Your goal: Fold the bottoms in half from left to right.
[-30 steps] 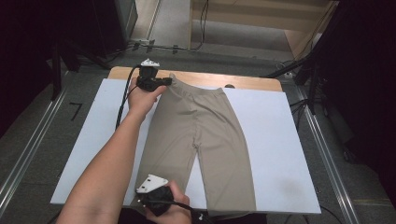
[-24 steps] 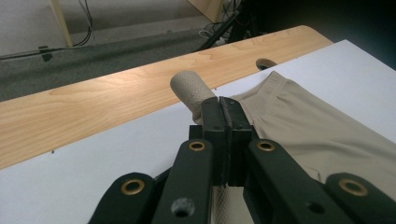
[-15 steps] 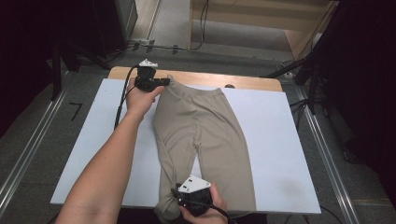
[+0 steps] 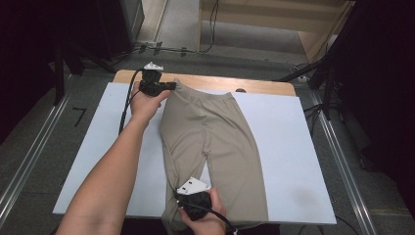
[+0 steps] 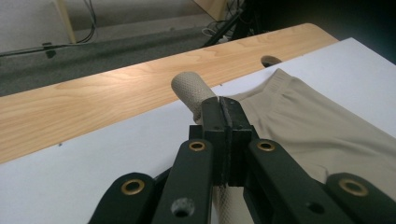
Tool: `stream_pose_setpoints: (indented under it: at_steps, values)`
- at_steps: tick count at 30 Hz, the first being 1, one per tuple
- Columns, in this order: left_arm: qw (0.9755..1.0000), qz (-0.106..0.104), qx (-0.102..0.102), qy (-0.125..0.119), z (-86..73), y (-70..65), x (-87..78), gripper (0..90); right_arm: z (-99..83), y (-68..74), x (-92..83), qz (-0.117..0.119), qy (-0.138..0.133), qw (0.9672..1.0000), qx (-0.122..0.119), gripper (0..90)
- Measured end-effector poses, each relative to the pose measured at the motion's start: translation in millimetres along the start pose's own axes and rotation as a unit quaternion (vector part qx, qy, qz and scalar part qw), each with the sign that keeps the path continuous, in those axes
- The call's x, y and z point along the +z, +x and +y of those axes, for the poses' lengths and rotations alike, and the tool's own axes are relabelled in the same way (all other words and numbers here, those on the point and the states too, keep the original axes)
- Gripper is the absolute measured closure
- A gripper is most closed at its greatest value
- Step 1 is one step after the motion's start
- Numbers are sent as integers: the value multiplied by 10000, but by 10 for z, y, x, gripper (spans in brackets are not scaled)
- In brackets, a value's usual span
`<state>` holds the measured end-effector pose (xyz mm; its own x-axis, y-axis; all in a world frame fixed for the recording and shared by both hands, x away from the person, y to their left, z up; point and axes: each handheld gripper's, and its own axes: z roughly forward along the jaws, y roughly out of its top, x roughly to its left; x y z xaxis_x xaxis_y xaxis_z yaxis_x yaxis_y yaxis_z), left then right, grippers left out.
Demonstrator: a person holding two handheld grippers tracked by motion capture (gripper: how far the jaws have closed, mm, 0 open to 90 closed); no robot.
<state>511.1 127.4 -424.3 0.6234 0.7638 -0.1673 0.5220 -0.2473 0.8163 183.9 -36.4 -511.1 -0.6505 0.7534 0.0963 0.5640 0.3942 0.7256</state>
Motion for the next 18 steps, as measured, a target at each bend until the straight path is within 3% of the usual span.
stream_pose_setpoints:
  at_steps: [4, 7, 10, 12, 16, 18]
  values:
    - [9998, 153, -125, 16, -14, 112, -50, 900, 31, 32, -133, 62, -417, 9990, -151, 866]
    - [9992, 305, -237, 43, -19, 201, -92, 900, 119, 143, -226, 326, -631, 9964, -459, 867]
    - [9983, 474, -346, 42, -15, 256, -124, 900, 211, 291, -332, 549, -820, 9913, -872, 867]
    - [9978, 575, -297, 106, -15, 255, -121, 900, 242, 358, -438, 620, -956, 9878, -1066, 867]
    - [9979, 602, -30, 243, -28, 162, -46, 900, 195, 270, -698, 627, -1195, 9853, -1045, 867]
    - [9980, 583, 64, 250, -28, 98, 0, 900, 113, 155, -801, 631, -1241, 9866, -851, 867]
